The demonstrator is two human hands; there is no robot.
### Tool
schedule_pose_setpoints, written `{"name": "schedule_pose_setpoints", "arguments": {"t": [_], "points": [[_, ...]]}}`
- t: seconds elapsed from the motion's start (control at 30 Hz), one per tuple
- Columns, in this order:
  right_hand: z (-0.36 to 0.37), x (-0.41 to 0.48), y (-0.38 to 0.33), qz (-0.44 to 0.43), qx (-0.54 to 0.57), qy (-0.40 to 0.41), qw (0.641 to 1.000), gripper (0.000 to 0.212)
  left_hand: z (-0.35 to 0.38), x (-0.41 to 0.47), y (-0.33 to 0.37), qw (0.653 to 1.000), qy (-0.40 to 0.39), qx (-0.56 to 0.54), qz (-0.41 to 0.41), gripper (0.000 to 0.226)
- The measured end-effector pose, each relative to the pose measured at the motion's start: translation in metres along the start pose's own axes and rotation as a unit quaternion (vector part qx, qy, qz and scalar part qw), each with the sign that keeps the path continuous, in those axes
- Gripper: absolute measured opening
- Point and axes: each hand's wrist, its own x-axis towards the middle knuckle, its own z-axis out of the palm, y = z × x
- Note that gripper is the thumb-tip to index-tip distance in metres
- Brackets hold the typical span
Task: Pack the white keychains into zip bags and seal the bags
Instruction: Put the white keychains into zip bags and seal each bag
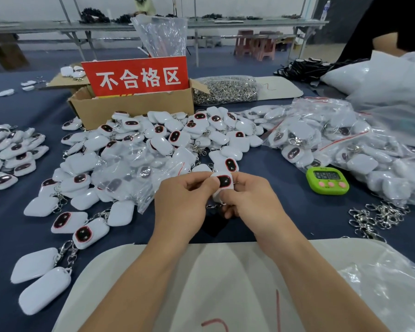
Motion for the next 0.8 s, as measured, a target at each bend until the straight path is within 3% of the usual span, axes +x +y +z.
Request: {"name": "schedule_pose_setpoints", "arguments": {"t": [0.3,0.43,0.63,0.8], "points": [[0.003,-0.003,0.000,-0.007,-0.030,0.015,0.999,0.018,-0.003,-0.001,0.000,1.000,-0.001,-0.010,-0.008,0.038],[0.002,-0.002,-0.002,-0.035,0.010,0.102,0.994,0.016,-0.001,-0.003,0.004,0.999,0.043,-0.006,0.023,0.019],[-0.008,0.000,-0.002,-0.086,-0.001,0.189,0.978,0.025,0.002,-0.007,-0.004,0.997,0.054,0.050,0.034,0.024],[-0.006,-0.001,-0.001,-0.120,-0.057,0.214,0.968,0.025,0.000,-0.010,-0.001,0.989,0.062,0.071,0.113,0.036]]}}
